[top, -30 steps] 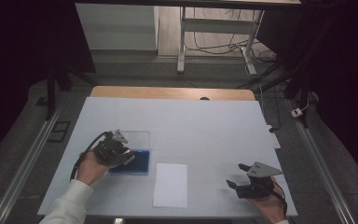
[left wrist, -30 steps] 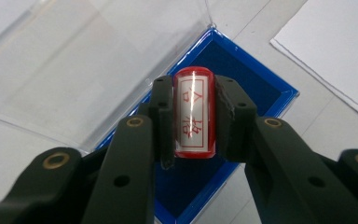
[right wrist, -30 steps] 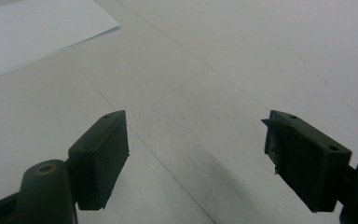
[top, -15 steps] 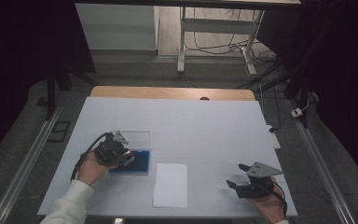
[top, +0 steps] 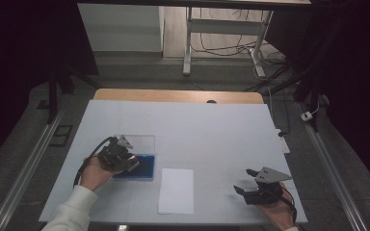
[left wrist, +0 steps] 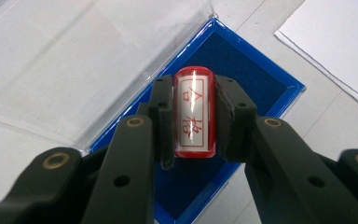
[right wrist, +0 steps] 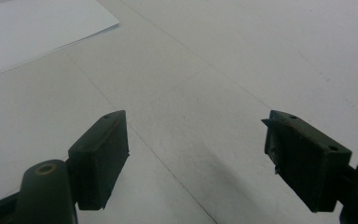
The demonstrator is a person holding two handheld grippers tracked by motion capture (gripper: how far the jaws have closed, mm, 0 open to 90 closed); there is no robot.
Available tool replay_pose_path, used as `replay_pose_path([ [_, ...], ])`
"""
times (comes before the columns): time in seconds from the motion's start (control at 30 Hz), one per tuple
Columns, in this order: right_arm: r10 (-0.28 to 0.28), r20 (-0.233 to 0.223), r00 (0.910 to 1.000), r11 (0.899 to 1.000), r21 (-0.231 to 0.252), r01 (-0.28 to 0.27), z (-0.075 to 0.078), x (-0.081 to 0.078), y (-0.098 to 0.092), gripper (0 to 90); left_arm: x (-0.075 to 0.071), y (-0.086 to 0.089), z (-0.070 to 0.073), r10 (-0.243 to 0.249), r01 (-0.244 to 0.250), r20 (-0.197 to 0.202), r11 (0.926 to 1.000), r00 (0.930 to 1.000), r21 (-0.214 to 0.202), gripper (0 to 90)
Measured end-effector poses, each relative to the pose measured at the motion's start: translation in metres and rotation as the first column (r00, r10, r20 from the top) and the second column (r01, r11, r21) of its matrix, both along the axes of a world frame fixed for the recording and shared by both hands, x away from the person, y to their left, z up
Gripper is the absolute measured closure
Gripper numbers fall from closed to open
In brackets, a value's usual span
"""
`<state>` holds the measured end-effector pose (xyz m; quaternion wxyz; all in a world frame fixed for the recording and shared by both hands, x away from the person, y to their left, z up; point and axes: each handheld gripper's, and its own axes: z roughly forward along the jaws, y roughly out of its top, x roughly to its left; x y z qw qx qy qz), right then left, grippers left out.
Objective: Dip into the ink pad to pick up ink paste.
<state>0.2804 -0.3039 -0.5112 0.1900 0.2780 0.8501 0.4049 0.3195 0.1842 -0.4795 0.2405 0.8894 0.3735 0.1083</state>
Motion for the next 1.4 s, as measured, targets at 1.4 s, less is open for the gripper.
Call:
replay_pose_path([
  [1.4,0.009,-0.003,1.0000,1.000,-0.005,-0.009,0.000,0.000,0.003,21.3,0.003,-0.011,-0.003,0.009,-0.007,-0.025,0.9972,0.9997,0.075,71.0],
])
